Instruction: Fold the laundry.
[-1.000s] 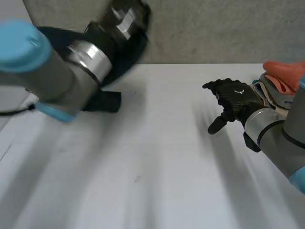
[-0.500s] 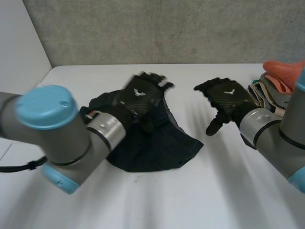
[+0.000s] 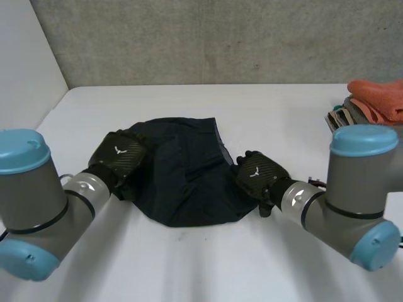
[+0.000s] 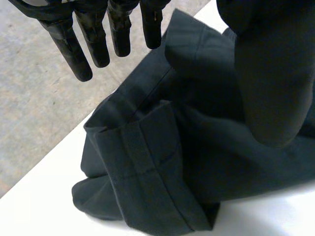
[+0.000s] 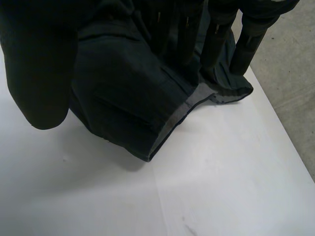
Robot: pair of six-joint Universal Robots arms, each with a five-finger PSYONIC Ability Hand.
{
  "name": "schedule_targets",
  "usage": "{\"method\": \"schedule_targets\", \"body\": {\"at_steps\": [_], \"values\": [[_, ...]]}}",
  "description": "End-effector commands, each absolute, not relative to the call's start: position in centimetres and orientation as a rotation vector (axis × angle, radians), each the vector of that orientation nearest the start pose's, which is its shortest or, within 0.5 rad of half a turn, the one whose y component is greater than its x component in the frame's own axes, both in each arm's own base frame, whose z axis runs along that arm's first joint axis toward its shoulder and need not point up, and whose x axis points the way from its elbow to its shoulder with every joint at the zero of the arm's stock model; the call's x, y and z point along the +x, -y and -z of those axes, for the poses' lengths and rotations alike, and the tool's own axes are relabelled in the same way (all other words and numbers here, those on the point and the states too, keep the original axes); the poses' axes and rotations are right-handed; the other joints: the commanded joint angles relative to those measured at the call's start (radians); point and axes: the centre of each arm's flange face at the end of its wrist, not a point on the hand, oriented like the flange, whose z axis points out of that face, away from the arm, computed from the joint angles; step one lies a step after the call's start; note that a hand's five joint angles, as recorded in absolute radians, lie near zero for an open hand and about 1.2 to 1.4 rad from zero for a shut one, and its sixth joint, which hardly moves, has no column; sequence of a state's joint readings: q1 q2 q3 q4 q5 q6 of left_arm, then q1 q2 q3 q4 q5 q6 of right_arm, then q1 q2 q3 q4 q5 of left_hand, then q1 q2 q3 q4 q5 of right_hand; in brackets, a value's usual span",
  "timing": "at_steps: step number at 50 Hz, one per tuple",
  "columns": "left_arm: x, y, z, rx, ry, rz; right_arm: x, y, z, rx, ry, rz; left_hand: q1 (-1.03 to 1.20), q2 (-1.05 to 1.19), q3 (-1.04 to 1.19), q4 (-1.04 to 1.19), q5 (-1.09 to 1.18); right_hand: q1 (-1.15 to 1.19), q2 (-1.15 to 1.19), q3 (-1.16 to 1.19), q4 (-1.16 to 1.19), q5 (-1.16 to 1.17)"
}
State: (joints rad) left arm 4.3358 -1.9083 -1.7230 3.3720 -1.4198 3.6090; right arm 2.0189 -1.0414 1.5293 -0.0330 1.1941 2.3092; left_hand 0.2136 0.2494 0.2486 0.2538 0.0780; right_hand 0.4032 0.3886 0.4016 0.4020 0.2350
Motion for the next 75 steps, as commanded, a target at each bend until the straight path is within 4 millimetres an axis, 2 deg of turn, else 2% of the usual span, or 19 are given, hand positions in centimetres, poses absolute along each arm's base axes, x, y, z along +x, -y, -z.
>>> {"method": "schedule_targets", "body": {"at_steps": [1,10,14,20,23,26,30,31,38,41,45,49,55,59,63,68,73,74,75], "values": [[-27.0,27.5,-16.2,1.298,-2.153,2.082,31.1,25.3,-12.7,-1.743,-1.817,1.707,0.047,0.011,0.012,0.007,0.008,0.100,0.115,0.102,0.101,0.094],[-28.1,28.4,-15.2,1.354,-2.065,2.201,31.6,26.4,-11.6,-1.739,-1.822,1.775,0.061,0.026,0.026,0.021,0.022,0.335,0.349,0.336,0.336,0.328],[-28.8,28.5,-14.5,1.388,-2.057,2.207,31.5,26.7,-11.5,-1.731,-1.829,1.778,0.217,0.181,0.182,0.177,0.178,0.839,0.853,0.840,0.840,0.832],[-29.6,28.3,-14.5,1.413,-2.048,2.225,31.4,26.8,-12.8,-1.692,-1.824,1.813,1.181,1.145,1.146,1.140,1.142,0.993,1.008,0.995,0.994,0.987],[-29.8,28.3,-15.7,1.400,-1.995,2.265,31.3,26.8,-14.2,-1.671,-1.812,1.851,1.183,1.147,1.148,1.143,1.144,0.993,1.008,0.995,0.994,0.987],[-29.3,29.0,-19.1,1.277,-1.902,2.354,31.3,26.5,-17.0,-1.651,-1.781,1.906,1.183,1.147,1.148,1.143,1.144,0.993,1.008,0.995,0.994,0.987],[-27.1,29.8,-25.7,0.955,-1.778,2.502,31.1,26.2,-22.0,-1.599,-1.715,2.021,1.183,1.147,1.148,1.143,1.144,0.993,1.008,0.995,0.994,0.987],[-26.2,29.6,-28.9,0.819,-1.723,2.585,30.9,26.3,-24.5,-1.551,-1.682,2.085,1.183,1.147,1.148,1.143,1.144,0.993,1.008,0.995,0.994,0.987],[-22.7,25.6,-41.3,0.500,-1.441,2.951,29.9,25.5,-36.3,-1.235,-1.491,2.329,1.183,1.147,1.148,1.143,1.144,0.993,1.008,0.995,0.994,0.987],[-21.0,23.7,-45.9,0.389,-1.289,3.071,29.3,24.9,-39.9,-1.129,-1.422,2.398,1.183,1.147,1.148,1.143,1.144,0.993,1.008,0.995,0.994,0.987],[-19.4,21.9,-50.3,0.279,-1.115,3.159,27.9,24.7,-45.1,-0.946,-1.324,2.495,1.183,1.147,1.148,1.143,1.144,0.993,1.008,0.995,0.994,0.987],[-19.1,22.9,-51.9,0.249,-1.089,3.155,28.3,24.7,-46.5,-0.904,-1.269,2.493,1.183,1.147,1.148,1.143,1.144,0.993,1.008,0.995,0.994,0.987],[-20.5,27.3,-49.9,0.307,-1.279,3.074,29.7,26.3,-45.4,-0.893,-1.318,2.465,1.183,1.147,1.148,1.143,1.144,0.993,1.008,0.995,0.994,0.987],[-22.2,30.8,-46.3,0.369,-1.463,2.981,30.7,28.4,-42.5,-0.861,-1.442,2.433,1.183,1.147,1.148,1.143,1.144,0.993,1.008,0.995,0.994,0.987],[-24.7,34.1,-41.5,0.478,-1.620,2.885,32.1,30.6,-38.3,-0.862,-1.577,2.371,1.183,1.147,1.148,1.143,1.144,0.993,1.008,0.995,0.994,0.987],[-28.3,38.8,-32.5,0.651,-1.770,2.727,34.2,34.5,-30.4,-0.827,-1.765,2.326,1.183,1.147,1.148,1.143,1.144,0.993,1.008,0.995,0.994,0.987],[-29.9,42.0,-26.0,0.667,-1.876,2.619,34.7,38.1,-24.6,-0.671,-1.882,2.434,1.183,1.147,1.148,1.143,1.144,0.993,1.008,0.995,0.994,0.987],[-30.0,42.4,-25.3,0.651,-1.889,2.609,34.8,38.6,-23.9,-0.647,-1.891,2.459,1.136,1.101,1.101,1.096,1.098,0.693,0.708,0.695,0.694,0.687],[-30.1,42.8,-24.6,0.632,-1.907,2.595,34.8,39.1,-23.2,-0.634,-1.901,2.481,0.816,0.781,0.781,0.776,0.777,0.266,0.281,0.268,0.267,0.260]]}}
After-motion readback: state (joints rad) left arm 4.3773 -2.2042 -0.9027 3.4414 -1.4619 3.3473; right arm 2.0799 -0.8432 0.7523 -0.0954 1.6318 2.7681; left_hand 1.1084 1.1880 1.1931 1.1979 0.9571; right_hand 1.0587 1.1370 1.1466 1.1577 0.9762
